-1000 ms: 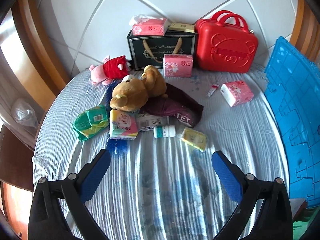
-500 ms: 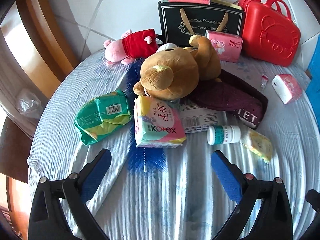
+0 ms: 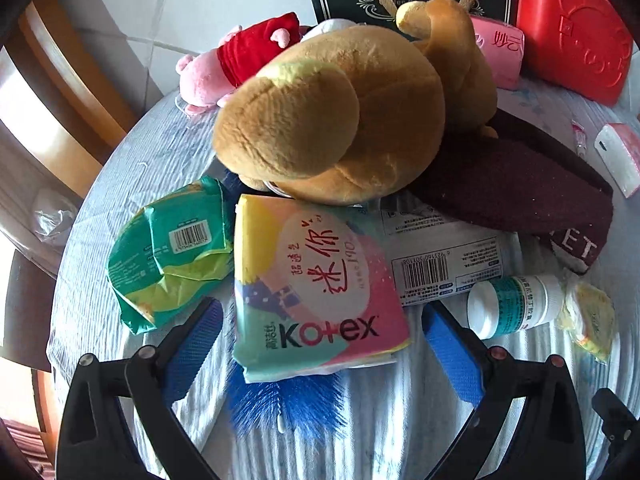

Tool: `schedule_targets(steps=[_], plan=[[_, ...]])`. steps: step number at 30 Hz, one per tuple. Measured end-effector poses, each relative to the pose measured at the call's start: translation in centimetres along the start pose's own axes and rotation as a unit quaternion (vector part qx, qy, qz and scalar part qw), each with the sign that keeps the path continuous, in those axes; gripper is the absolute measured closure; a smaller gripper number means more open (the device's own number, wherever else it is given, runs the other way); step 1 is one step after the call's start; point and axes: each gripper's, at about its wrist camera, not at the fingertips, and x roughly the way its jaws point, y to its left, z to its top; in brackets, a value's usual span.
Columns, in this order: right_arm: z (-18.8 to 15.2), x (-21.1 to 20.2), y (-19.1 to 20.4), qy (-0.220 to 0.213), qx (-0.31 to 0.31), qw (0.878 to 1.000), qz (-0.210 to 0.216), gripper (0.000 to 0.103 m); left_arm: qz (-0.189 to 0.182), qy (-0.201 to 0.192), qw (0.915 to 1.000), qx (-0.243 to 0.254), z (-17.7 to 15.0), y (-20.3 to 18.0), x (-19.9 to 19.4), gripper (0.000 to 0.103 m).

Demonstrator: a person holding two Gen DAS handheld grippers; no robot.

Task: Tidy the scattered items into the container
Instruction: 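Grasp the Kotex pad pack with the left tool while the right tool grasps the yellow wipes pack, then carry the Kotex pack with the left tool while the right tool carries the wipes to the bin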

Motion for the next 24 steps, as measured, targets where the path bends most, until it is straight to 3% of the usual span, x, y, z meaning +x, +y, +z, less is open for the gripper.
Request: schedule_targets(steps=[5,7,8,9,10,12,14,18,20,24], plan=[[0.8,2.7,-0.2,0.012,-0.004,1.0,-0.022,0.003,0.01,0.011,0.9999,-0.005,0.1,0.3,1.6,0.002],[1.1,3.4,-0.2,0.022,0.001,1.0,-0.02,0.015,-0.009,0.016,0.9998,-0.01,0.2,0.7,1.9,0.017],[1.2,3.6,-0.2,0.025,0.006,1.0,-0.018,0.027,-0.019,0.012,0.9997,-0.013,0.1,0.9,1.7,0.021],[1.1,3.7,-0.3,0.026,0.011,0.999,-0.016,0.039,-0.022,0.005,0.9997,-0.013,0.0,1.1,1.5,0.024],[1.1,3.8,-0.3,0.027,0.016,0.999,-0.016,0.042,-0.028,0.0,0.9995,-0.015,-0.1,1.4,1.3,0.027],[1.1,3.6,-0.3,0.023,0.022,0.999,-0.016,0.058,-0.045,-0.005,0.9987,-0.023,-0.5,1.9,1.0,0.03],[1.1,3.3,-0.5,0.023,0.029,0.999,-0.006,0.066,-0.064,-0.006,0.9973,-0.037,-0.9,2.6,0.6,0.032],[0.9,2.3,-0.4,0.016,0.033,0.999,0.014,0.07,-0.081,-0.013,0.9956,-0.045,-1.8,3.0,-0.6,0.034],[0.7,2.0,-0.3,0.017,0.033,0.999,0.022,0.08,-0.085,-0.015,0.9951,-0.049,-2.4,3.2,-1.3,0.035],[0.3,1.1,-0.1,0.017,0.041,0.998,0.034,0.081,-0.09,-0.016,0.9944,-0.053,-3.8,3.1,-2.7,0.035]])
